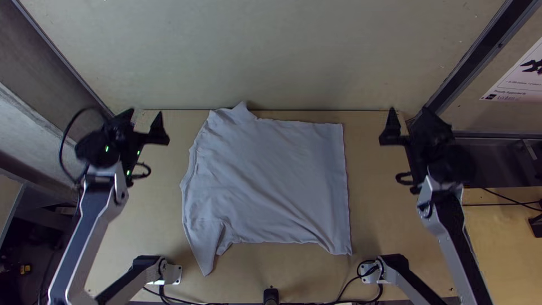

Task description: Fold the t-shirt

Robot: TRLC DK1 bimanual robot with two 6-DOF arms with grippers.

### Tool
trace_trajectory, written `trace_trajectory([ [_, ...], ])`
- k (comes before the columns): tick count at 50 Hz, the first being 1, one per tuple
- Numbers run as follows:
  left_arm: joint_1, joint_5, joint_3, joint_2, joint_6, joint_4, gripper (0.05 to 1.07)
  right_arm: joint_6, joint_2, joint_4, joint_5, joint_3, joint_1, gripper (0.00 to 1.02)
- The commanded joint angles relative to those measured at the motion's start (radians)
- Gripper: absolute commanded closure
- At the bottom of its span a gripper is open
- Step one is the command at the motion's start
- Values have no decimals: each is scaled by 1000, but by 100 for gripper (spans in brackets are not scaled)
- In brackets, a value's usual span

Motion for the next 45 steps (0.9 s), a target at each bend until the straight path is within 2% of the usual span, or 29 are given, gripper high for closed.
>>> trace_trajectory([
  [1, -19, 11, 129, 122, 5, -34, 10, 55, 102, -17, 29, 107, 41, 4],
  [10, -46, 11, 336, 323, -15, -118, 10, 115, 296, -195, 38, 320, 73, 4],
  [18, -61, 11, 518, 504, -41, -184, 10, 148, 434, -274, 38, 446, 76, 4],
  [30, -63, 13, 867, 798, -84, -391, 10, 245, 643, -417, 24, 622, 60, 4],
  [45, -83, 13, 1166, 1087, -84, -543, 11, 377, 898, -624, 12, 855, 38, 4],
])
